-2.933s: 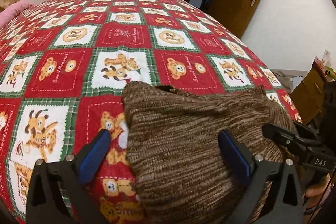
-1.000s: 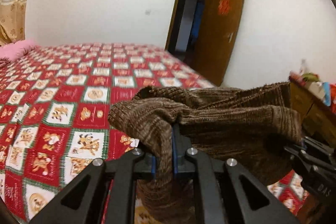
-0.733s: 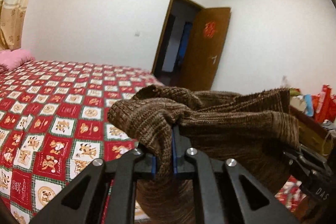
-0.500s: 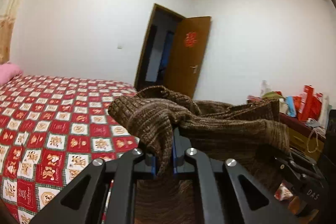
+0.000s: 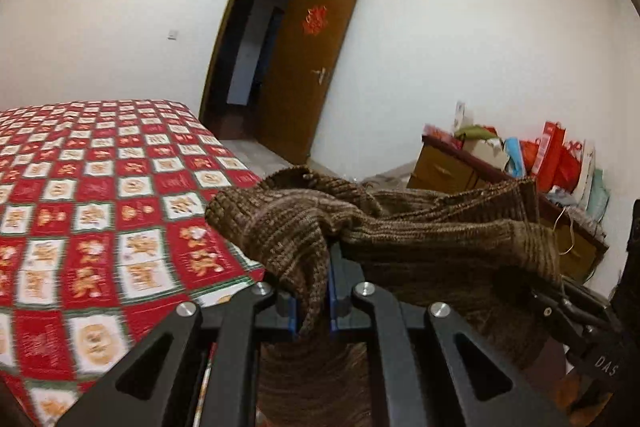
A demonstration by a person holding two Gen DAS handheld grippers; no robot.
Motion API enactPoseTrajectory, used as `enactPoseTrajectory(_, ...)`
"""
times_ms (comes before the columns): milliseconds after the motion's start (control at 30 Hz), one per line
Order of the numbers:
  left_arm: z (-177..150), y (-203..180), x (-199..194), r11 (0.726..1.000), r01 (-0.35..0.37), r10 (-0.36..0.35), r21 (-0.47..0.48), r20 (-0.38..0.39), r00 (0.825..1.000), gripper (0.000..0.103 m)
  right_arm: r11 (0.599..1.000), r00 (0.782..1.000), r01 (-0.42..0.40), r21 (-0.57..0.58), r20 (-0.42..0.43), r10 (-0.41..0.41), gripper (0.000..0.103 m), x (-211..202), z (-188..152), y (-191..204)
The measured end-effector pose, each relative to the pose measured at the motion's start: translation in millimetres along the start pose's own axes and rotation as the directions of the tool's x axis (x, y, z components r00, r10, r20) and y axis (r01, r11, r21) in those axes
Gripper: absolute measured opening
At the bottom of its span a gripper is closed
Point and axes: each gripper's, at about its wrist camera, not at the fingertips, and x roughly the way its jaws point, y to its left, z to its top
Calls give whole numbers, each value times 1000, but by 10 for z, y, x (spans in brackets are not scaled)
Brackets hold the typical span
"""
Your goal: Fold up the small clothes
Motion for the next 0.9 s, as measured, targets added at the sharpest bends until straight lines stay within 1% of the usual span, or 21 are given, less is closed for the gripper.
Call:
enactPoseTrajectory(67,-48,-5,222,1000,-21,21,21,-15,1000,11,999,999,28,16,-39,-28,20,251,-56,-183)
enactPoseTrajectory(100,-85,15,379,999,-32,33,26,-31,999,11,999,997,36,37,-69,-34,20,431,-101,-295)
enactPoseTrajectory(133,-121,82,615,999,-45,46,29,-53,998,11,998,995,46,48,-91,-41,20,574,-148,-399)
enactPoseTrajectory(200,-170,146,858,997,-68,71,45,-79,994,11,995,988,85,45,-137,-78,20,901,-257,-606)
enactPoseTrajectory(233,-199,201,1048,995,-73,79,61,-105,991,12,994,983,97,48,-161,-88,20,1025,-303,-692)
enactPoseTrajectory(300,-236,260,1294,990,-103,118,98,-161,980,16,990,972,121,66,-213,-104,20,1275,-400,-874)
enactPoseTrajectory(333,-242,329,1435,987,-119,139,108,-205,969,18,989,965,132,72,-239,-111,20,1392,-453,-963)
enactPoseTrajectory(367,-230,385,1505,989,-113,133,93,-241,962,19,988,959,138,75,-258,-115,20,1449,-502,-1005)
enactPoseTrajectory(433,-160,581,1558,992,-122,127,36,-286,950,21,985,946,146,89,-303,-113,20,1559,-583,-1095)
enactPoseTrajectory(467,-133,651,1513,990,-142,140,13,-276,951,27,984,941,144,109,-322,-102,20,1591,-610,-1142)
enactPoseTrajectory(500,-79,765,1428,986,-164,154,-17,-255,954,38,981,939,140,133,-333,-89,21,1588,-621,-1187)
enactPoseTrajectory(533,-21,911,1322,980,-187,168,-61,-237,957,46,979,937,138,149,-339,-80,22,1600,-633,-1229)
enactPoseTrajectory(567,5,1009,1255,976,-194,167,-95,-234,958,58,977,935,132,170,-348,-65,23,1610,-649,-1271)
enactPoseTrajectory(600,37,1154,1200,971,-192,151,-141,-260,954,60,975,934,126,183,-353,-55,25,1614,-662,-1291)
enactPoseTrajectory(667,29,1277,1150,971,-158,98,-180,-304,948,60,969,932,121,213,-360,-37,31,1628,-681,-1365)
enactPoseTrajectory(700,6,1254,1137,972,-147,83,-183,-317,945,60,967,932,120,225,-362,-31,36,1617,-687,-1361)
enactPoseTrajectory(767,-64,1184,1155,978,-98,26,-184,-360,932,60,961,936,109,254,-351,-13,36,1596,-698,-1412)
enactPoseTrajectory(800,-128,1090,1173,982,-67,-7,-177,-389,921,60,957,942,107,270,-336,-10,36,1565,-698,-1443)
enactPoseTrajectory(833,-159,1028,1216,984,-63,-9,-164,-406,914,60,953,947,112,280,-322,-17,37,1524,-680,-1458)
enactPoseTrajectory(900,-221,903,1206,988,-63,-1,-142,-411,911,62,946,957,139,294,-286,-52,37,1412,-636,-1554)
